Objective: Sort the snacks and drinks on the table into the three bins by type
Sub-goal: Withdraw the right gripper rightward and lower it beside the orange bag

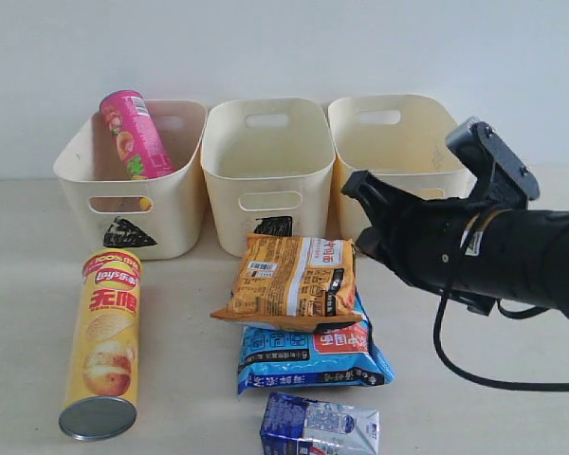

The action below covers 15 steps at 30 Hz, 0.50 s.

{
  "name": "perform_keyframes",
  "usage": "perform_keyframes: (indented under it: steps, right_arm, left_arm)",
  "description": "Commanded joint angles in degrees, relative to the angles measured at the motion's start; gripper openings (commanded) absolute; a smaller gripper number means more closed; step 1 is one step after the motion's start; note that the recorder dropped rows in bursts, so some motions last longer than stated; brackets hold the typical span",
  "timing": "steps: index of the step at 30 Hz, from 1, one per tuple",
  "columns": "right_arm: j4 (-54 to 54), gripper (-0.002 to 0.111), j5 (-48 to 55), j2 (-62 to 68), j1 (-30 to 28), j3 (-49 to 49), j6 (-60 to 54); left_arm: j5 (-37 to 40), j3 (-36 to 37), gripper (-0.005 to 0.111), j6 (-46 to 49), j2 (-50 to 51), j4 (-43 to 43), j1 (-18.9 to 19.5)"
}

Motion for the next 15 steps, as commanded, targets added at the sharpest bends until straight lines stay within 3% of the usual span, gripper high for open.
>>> perform_keyframes:
  steps: [1, 4, 9, 12, 15]
  right_arm:
    - [-4.8, 0.0, -1.0, -0.5, -1.6, 2.4, 9.5]
    - [-18.7, 0.0, -4.7, -0.5, -4.1, 3.6, 24.6]
    - [-62.9, 0.0, -19.5, 1.9, -16.5, 3.7, 61.0]
    - [-73.8, 0.003, -33.1, 6.2, -24.5, 3.7, 65.1]
    - [-74.9, 0.022, -47.6, 12.0, -29.8, 3.7, 65.1]
  left_arm:
    - [-0.3, 0.2, 0.004, 0.5, -0.2, 0.2, 0.1]
    - [-0.4, 0.2, 0.004, 0.5, -0.2, 0.2, 0.1]
    - [-0.4, 0.2, 0.004, 0.5, -0.2, 0.2, 0.1]
    - [-0.4, 0.2, 0.004, 0.5, -0.2, 0.2, 0.1]
    - [-0.4, 0.2, 0.004, 0.5, -0.2, 0.2, 0.1]
